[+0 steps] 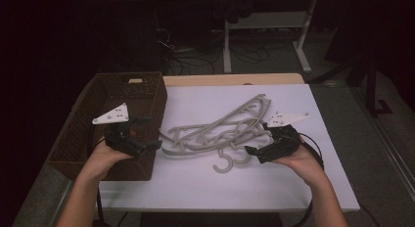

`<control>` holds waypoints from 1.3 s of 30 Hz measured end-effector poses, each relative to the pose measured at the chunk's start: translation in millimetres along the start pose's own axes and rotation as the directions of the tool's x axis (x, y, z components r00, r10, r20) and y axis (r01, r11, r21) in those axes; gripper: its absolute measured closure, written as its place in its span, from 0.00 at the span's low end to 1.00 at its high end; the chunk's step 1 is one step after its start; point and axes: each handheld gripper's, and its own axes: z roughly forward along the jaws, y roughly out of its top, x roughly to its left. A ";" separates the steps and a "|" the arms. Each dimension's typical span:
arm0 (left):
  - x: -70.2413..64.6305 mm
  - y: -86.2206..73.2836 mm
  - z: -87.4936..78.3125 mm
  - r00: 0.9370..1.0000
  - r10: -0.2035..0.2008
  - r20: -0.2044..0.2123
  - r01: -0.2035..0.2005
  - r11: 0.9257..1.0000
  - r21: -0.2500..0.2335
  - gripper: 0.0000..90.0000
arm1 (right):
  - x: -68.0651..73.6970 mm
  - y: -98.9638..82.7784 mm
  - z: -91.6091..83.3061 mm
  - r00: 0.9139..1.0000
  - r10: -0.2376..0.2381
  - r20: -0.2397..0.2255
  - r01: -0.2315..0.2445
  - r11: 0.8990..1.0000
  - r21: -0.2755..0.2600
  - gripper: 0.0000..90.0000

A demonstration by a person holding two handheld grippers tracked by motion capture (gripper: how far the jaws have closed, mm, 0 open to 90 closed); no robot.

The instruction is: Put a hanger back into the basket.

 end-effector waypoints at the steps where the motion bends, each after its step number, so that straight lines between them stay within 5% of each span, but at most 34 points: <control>1: -0.2 0.5 0.4 1.000 0.002 -0.002 -0.002 1.000 0.006 0.00 | -0.5 -0.3 -0.3 1.000 0.001 0.001 -0.001 1.000 0.001 0.00; 23: -24.7 34.4 44.2 0.999 0.017 0.046 -0.017 1.000 0.018 0.00 | -17.9 -28.2 0.7 0.999 0.038 0.033 -0.039 0.999 0.034 0.00; 39: -36.6 40.4 125.3 0.992 0.036 0.123 -0.048 0.995 0.090 0.00 | -24.6 -51.0 -5.8 0.997 0.072 0.033 -0.073 0.997 0.029 0.00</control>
